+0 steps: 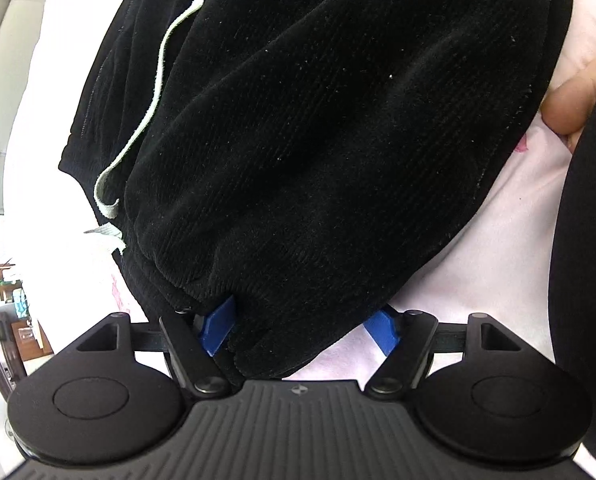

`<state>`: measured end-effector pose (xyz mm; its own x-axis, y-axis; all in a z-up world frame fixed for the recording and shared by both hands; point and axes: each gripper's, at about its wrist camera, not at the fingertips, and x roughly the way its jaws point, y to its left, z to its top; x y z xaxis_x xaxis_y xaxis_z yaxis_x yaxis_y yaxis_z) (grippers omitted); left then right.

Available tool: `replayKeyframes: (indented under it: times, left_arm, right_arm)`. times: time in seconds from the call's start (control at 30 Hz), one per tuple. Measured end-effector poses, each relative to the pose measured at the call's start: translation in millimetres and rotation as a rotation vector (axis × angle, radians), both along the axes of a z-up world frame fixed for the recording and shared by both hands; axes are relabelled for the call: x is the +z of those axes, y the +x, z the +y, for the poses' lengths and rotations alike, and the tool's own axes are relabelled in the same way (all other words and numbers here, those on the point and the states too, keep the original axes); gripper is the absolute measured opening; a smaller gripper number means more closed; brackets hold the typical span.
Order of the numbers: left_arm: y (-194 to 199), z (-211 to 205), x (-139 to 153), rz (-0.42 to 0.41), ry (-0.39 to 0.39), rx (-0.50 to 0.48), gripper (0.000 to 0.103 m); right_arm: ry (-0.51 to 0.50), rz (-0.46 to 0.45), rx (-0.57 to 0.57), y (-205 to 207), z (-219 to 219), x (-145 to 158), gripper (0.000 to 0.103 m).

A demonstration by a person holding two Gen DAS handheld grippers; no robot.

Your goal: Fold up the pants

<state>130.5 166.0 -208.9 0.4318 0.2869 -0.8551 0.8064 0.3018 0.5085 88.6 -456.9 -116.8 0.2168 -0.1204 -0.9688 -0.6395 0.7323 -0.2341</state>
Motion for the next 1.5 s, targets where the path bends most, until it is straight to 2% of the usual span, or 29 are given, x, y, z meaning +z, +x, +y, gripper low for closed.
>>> replayKeyframes:
  times: [0.13,0.23,0.3,0.37,0.4,0.43,0.5,0.67,0.8,0.9,1.03,1.13,1.2,1.3,1.5]
  left_arm:
    - [-9,-2,3,-0.049,-0.007,0.041,0.073]
    - [-10,-3,3,-0.096,-0.004,0.089,0.061]
    - [-12,-6,9,-0.124,-0.015,0.128,0.045]
    - [-13,-5,19,-0.152,-0.047,0.181,0.034]
    - [-9,-6,27,-0.172,-0.076,0.22,0.03]
    - [-6,-14,35,-0.192,-0.107,0.256,0.028]
    - [-6,-9,53,-0.23,-0.178,0.341,0.022]
    - [-10,3,109,-0.371,-0.37,0.558,0.017]
    - [3,9,152,-0.453,-0.482,0.66,0.016]
    - [19,10,179,-0.479,-0.526,0.699,0.015]
    - [50,2,208,-0.539,-0.532,0.704,0.014]
    - [77,-7,224,-0.569,-0.529,0.717,0.014]
    - [100,-13,224,-0.583,-0.507,0.723,0.013]
    - [137,-25,212,-0.569,-0.457,0.724,0.013]
    - [194,-41,164,-0.516,-0.365,0.688,0.013]
  right_arm:
    - [-0.011,0.02,0.065,-5,-1,-17,0.064]
    - [-0.024,0.009,0.091,-11,-1,-27,0.064]
    - [-0.04,-0.011,0.089,-14,3,-32,0.06]
    - [-0.035,-0.045,0.082,-21,4,-30,0.042]
    - [-0.041,-0.074,0.071,-24,5,-29,0.025]
    - [-0.044,-0.1,0.057,-26,5,-28,0.017]
    - [-0.026,-0.152,0.023,-32,3,-18,0.012]
    - [0.043,-0.313,-0.091,-38,-4,29,0.006]
    - [0.049,-0.464,-0.137,-41,1,74,0.002]
    - [0.045,-0.551,-0.165,-31,-4,107,0.001]
    - [0.015,-0.609,-0.204,-3,-7,136,0.001]
    - [-0.033,-0.628,-0.21,32,-7,140,0.001]
    - [-0.061,-0.628,-0.213,59,-6,138,0.001]
    - [-0.095,-0.604,-0.224,103,-8,125,0.001]
    - [-0.145,-0.499,-0.225,185,-8,69,0.001]
